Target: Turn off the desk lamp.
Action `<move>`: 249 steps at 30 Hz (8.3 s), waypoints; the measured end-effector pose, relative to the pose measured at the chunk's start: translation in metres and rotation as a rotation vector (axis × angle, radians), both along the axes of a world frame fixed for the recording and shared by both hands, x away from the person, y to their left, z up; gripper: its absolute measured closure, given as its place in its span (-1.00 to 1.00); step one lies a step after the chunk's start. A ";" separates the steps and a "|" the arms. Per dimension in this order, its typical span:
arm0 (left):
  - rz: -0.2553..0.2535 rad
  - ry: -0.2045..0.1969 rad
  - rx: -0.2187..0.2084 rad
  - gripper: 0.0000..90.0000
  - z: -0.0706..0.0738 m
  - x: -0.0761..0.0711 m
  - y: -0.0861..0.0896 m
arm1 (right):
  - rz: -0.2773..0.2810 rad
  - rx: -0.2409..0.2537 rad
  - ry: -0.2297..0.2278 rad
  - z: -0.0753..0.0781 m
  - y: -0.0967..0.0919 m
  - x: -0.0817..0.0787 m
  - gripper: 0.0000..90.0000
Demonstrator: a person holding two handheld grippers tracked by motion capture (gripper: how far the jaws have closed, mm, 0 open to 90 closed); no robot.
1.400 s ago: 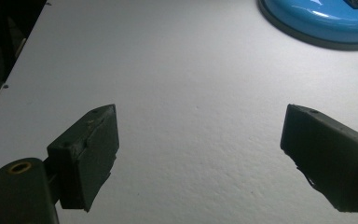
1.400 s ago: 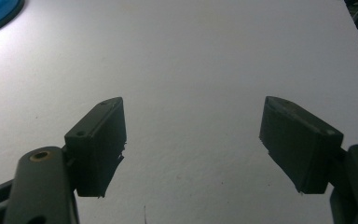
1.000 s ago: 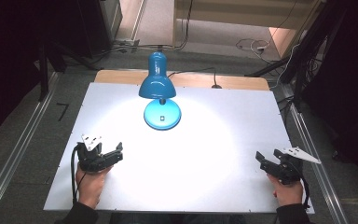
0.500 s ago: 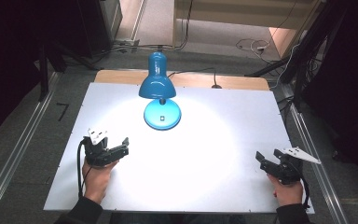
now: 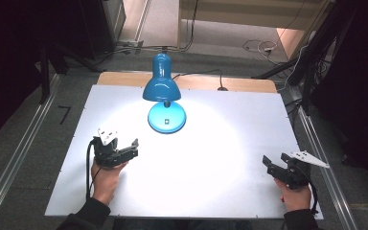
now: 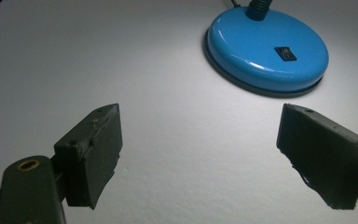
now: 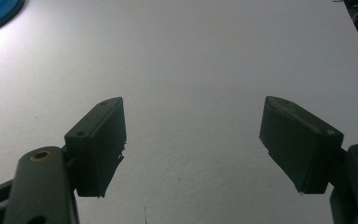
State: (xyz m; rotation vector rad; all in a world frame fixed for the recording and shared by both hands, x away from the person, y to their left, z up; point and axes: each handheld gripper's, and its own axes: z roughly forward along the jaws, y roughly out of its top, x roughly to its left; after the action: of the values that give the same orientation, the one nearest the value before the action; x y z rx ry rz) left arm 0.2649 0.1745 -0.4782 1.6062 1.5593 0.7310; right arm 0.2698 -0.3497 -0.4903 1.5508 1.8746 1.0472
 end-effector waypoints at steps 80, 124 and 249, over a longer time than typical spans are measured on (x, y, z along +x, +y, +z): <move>-0.069 -0.025 0.027 -0.37 -0.007 0.053 -0.052 | 0.008 0.002 0.002 0.000 0.001 0.002 -0.53; -0.125 -0.070 0.027 0.95 -0.019 0.091 -0.080 | 0.018 0.006 0.005 -0.001 0.001 0.003 -0.52; -0.115 -0.021 -0.034 -0.46 -0.007 0.070 -0.026 | 0.011 -0.010 0.021 -0.004 0.004 0.005 -0.52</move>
State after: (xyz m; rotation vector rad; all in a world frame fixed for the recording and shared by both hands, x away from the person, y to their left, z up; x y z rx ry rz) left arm 0.3351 0.1485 -0.4848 1.6429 1.4441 0.6536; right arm 0.2750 -0.3460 -0.4939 1.5531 1.9011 1.0283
